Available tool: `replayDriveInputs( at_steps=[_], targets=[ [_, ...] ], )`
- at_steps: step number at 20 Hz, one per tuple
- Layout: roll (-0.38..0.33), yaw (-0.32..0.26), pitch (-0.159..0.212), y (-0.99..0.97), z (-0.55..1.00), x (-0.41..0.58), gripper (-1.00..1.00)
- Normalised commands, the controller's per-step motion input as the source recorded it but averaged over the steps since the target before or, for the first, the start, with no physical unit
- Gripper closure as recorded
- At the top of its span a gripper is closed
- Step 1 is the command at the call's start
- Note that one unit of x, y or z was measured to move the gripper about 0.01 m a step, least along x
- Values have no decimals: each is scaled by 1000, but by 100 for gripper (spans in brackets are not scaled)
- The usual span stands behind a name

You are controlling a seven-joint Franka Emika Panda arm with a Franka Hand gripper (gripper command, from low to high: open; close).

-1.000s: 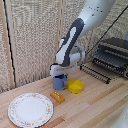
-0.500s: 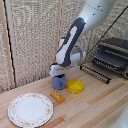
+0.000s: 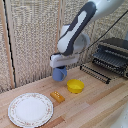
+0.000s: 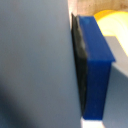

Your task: Carefully approach the cobalt cup with your gripper. Make sure to hold the cobalt cup delicately with your gripper. Carefully elevate the cobalt cup, moving it off the surface. Position the cobalt cup to hover above the alabaster dining ware. Gently lower the cobalt cup onto the alabaster dining ware. Gradually release your hold on the cobalt cup.

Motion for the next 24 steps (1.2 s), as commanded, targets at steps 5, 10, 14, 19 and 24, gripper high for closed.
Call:
replayDriveInputs(
  at_steps=[5, 10, 14, 19, 24],
  targets=[
    [41, 0, 149, 520, 675, 233, 100],
    [4, 3, 141, 845, 386, 79, 100],
    [0, 0, 104, 952, 141, -14, 100],
    [0, 4, 66, 935, -31, -148, 100],
    [-13, 26, 5, 673, -325, -134, 100]
  ],
)
